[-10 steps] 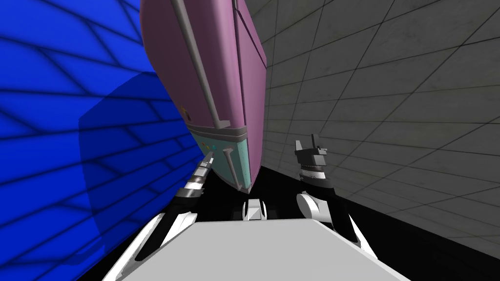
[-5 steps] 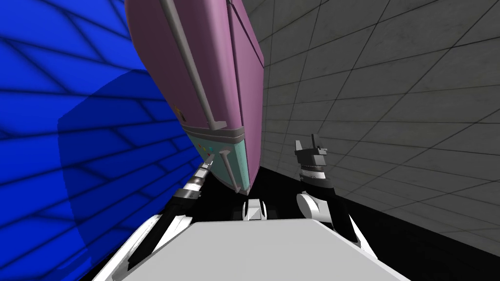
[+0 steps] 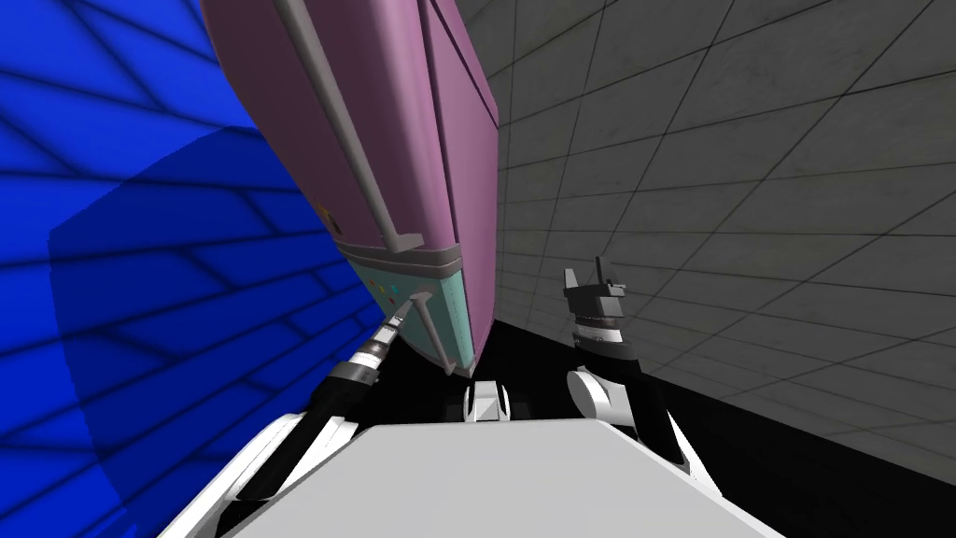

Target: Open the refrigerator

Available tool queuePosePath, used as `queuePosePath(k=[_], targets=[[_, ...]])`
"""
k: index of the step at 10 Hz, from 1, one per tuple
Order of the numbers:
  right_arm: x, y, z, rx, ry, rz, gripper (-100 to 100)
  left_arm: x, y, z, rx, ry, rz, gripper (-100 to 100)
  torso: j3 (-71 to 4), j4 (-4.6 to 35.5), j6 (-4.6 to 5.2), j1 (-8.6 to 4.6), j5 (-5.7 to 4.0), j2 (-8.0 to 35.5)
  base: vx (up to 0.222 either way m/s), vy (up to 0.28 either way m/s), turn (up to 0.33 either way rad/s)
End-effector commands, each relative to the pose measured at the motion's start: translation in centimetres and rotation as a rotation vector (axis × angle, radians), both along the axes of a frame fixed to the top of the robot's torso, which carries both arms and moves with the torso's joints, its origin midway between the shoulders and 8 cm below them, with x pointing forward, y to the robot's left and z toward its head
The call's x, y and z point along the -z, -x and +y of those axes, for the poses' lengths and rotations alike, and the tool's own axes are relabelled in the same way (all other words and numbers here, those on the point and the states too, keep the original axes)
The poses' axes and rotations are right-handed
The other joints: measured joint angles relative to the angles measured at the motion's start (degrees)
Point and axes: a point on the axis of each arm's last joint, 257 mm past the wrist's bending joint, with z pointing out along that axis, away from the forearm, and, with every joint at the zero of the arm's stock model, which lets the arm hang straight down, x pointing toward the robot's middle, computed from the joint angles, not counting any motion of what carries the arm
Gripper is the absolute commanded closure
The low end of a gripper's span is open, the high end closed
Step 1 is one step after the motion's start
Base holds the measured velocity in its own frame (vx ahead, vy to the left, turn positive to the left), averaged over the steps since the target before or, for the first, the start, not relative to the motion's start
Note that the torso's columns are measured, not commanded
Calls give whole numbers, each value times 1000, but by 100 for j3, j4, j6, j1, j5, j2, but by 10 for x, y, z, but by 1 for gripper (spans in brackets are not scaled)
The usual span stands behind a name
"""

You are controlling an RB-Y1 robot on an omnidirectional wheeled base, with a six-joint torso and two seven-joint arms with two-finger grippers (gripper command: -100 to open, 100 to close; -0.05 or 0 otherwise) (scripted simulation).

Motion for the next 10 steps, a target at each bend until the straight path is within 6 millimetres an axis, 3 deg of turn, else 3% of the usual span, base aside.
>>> queuePosePath(k=[1, 9, 10], targets=[[0, 0, 0, 0, 0, 0, 0, 12, 3, 7, -18, -52, 58, -100, -1, 0, 0, 0, 0, -1, 49, -22, -47], [0, 0, 0, 0, 0, 0, 0, 8, 10, 9, -27, -118, 100, -100, -16, -7, 1, 6, 2, -29, 49, -9, -30], [0, 0, 0, 0, 0, 0, 0, 7, 10, 7, -24, -117, 98, 100, -14, -10, 3, 9, 4, -19, 2, -6, -1]])
